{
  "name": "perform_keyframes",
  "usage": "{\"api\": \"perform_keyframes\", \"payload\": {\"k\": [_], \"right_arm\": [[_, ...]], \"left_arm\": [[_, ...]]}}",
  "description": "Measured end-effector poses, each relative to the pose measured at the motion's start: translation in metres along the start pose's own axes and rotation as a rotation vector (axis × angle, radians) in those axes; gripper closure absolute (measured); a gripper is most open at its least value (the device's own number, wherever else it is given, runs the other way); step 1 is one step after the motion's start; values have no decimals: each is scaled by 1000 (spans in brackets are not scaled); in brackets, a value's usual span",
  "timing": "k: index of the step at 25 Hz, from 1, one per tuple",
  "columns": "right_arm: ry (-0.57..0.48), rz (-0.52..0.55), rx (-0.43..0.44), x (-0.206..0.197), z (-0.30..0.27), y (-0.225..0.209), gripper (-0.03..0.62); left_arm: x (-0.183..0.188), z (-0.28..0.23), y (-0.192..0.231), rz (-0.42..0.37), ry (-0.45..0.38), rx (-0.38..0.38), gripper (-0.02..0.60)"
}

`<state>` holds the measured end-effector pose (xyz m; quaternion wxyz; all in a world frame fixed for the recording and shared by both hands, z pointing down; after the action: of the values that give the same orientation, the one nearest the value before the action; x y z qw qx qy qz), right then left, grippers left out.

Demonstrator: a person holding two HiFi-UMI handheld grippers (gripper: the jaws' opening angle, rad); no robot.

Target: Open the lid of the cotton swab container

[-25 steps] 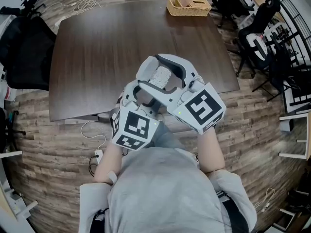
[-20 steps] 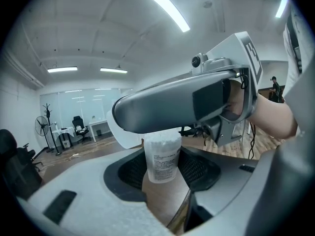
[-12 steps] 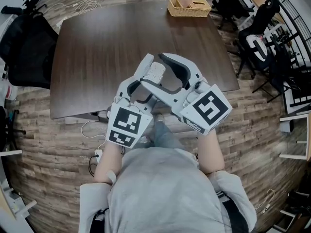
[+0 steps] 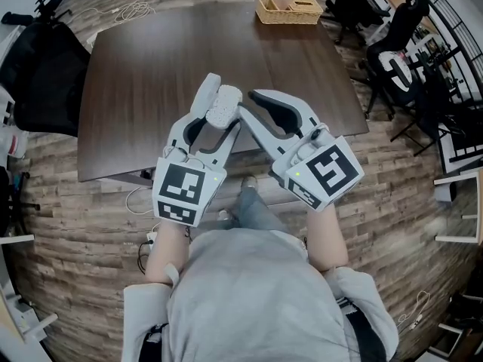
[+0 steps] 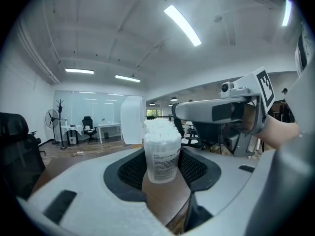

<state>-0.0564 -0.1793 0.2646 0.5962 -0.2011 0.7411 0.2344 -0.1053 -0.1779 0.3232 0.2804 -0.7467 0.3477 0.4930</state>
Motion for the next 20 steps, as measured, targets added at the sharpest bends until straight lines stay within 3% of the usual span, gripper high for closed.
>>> {"api": "perform_keyframes", "payload": {"k": [1, 4, 20], "right_arm": [[-11, -4, -19, 0, 4, 0, 538], [-28, -7, -54, 1, 14, -2, 567], [-59, 17, -139, -2, 49, -9, 572]], "left_arm": [[1, 2, -1, 0, -5, 4, 390], [3, 7, -2, -1, -21, 15, 390], [23, 38, -8, 29, -109, 145, 390]]}}
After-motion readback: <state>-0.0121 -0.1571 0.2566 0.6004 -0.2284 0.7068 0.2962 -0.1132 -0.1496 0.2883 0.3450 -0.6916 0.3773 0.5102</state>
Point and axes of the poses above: the fingertips, and each gripper's own axes: z backward along the fingers, y to its left, x out of its top, the point moved 2 cm from there along z, backward along the fingers, and after that the axes turned 8 degrees about y, right-handed, at the moved point
